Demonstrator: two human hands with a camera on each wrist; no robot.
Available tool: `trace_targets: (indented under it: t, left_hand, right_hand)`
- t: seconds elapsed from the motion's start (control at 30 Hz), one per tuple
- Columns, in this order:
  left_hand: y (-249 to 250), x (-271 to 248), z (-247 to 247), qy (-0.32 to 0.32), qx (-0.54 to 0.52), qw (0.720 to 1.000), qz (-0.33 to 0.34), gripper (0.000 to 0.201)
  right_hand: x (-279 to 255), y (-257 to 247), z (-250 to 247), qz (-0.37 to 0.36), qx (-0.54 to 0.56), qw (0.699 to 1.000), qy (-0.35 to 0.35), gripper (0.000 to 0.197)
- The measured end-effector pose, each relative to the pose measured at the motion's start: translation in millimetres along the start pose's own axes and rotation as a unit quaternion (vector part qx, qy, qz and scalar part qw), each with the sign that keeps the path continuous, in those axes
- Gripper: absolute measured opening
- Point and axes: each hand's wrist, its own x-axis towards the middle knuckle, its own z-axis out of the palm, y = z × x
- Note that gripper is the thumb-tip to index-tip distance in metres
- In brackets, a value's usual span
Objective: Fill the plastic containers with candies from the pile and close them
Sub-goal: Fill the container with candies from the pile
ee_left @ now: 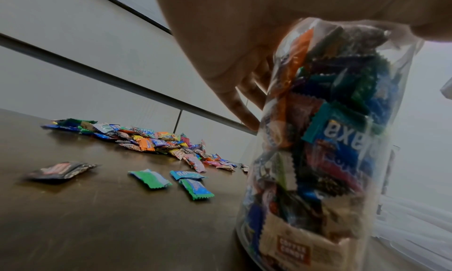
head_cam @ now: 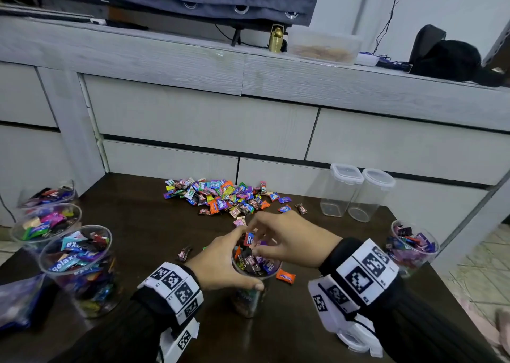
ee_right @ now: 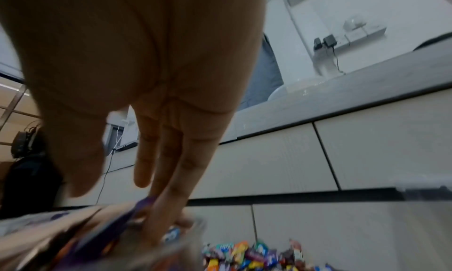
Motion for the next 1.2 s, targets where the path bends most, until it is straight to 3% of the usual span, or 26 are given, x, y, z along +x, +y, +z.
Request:
trace_targets:
  t: [0.1, 0.23, 0.37, 0.43, 0.5, 0.57, 0.73, 0.93, 1.03, 1.2]
  left_hand:
    - [0, 0, 1, 0.011, 0.0, 1.0, 0.005, 0.085]
    - [1, -1, 1, 0.007, -0.006, 1.0, 0.007, 0.086]
    - [-1, -1, 2, 0.002, -0.026, 1.0, -0.006, 0.092]
    - [-2, -1, 3, 0.004, -0.023, 1.0, -0.003, 0.101]
    - [-3, -1, 5, 0.008, -0.022, 1.0, 0.006, 0.104]
    - [-4, 1, 5, 0.006, -0.023, 1.0, 0.009, 0.105]
    - [-12, 2, 4, -0.056, 0.036, 0.998, -0.014, 0.109]
    - [-16, -2, 14, -0.157, 0.266, 0.947, -0.086, 0.084]
    - [-17, -3, 26, -0.185, 0.323, 0.922, -0.108, 0.078]
    - [-19, -3, 37, -0.196, 0.361, 0.904, -0.117, 0.075]
  right_hand:
    - [9, -2, 17, -0.013, -0.069, 0.998, -0.006, 0.029]
    - [8, 2, 23, -0.023, -0.061, 0.998, -0.006, 0.025]
    - [1, 7, 13, -0.001, -0.013, 0.996, 0.085, 0.019]
    - [-2, 7, 15, 0.025, -0.001, 0.995, 0.097, 0.033]
    - [-5, 3, 25, 0.062, 0.02, 0.997, 0.043, 0.065]
    - [-6, -2, 37, 0.088, 0.006, 0.996, 0.005, 0.082]
    - [-8, -3, 41, 0.111, -0.039, 0.993, 0.004, 0.083]
    - [-35, 13, 24, 0.151, -0.058, 0.985, -0.052, 0.082]
    - [-50, 33, 13, 0.195, -0.073, 0.977, -0.054, 0.081]
    - [-56, 73, -10, 0.286, -0.096, 0.953, -0.026, 0.076]
